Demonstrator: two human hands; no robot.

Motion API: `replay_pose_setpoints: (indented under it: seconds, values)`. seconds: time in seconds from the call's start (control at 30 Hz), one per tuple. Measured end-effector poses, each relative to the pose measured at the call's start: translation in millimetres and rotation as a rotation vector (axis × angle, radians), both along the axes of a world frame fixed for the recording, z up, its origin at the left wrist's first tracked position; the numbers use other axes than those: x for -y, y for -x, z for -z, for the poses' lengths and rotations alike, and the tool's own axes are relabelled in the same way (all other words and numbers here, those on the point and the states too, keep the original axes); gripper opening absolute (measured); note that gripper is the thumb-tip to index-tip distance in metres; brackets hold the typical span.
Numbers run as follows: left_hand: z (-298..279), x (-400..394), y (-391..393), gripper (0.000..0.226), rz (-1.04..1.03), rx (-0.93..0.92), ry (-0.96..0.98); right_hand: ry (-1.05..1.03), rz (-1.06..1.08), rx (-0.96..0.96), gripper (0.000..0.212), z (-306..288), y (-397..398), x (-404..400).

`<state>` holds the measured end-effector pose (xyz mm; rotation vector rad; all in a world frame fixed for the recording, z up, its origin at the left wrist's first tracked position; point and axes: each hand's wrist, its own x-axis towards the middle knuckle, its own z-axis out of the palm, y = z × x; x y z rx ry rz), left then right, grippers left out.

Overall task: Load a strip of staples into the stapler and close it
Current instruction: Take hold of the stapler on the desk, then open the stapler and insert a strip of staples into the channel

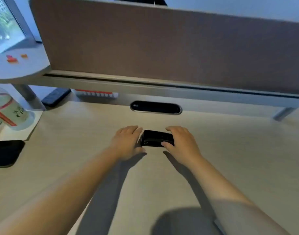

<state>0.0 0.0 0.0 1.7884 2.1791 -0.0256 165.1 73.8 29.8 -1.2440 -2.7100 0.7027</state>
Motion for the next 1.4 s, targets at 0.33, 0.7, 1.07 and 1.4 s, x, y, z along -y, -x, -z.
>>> replay_pose_setpoints:
  seconds: [0.33,0.7,1.07,1.4]
  values:
    - [36,-20,9,0.056,-0.133,0.309,-0.228,0.021,0.071,-0.110,0.045,40,35,-7]
    - [46,-15,6,0.036,-0.218,0.436,-0.343,0.228,0.208,-0.413,0.024,37,33,-8]
    - [43,-16,4,0.034,-0.206,0.372,-0.327,0.281,0.451,-0.842,0.020,31,5,-4]
    - [43,-14,-1,0.035,-0.220,0.352,-0.325,0.298,0.761,-0.948,0.023,40,-12,-14]
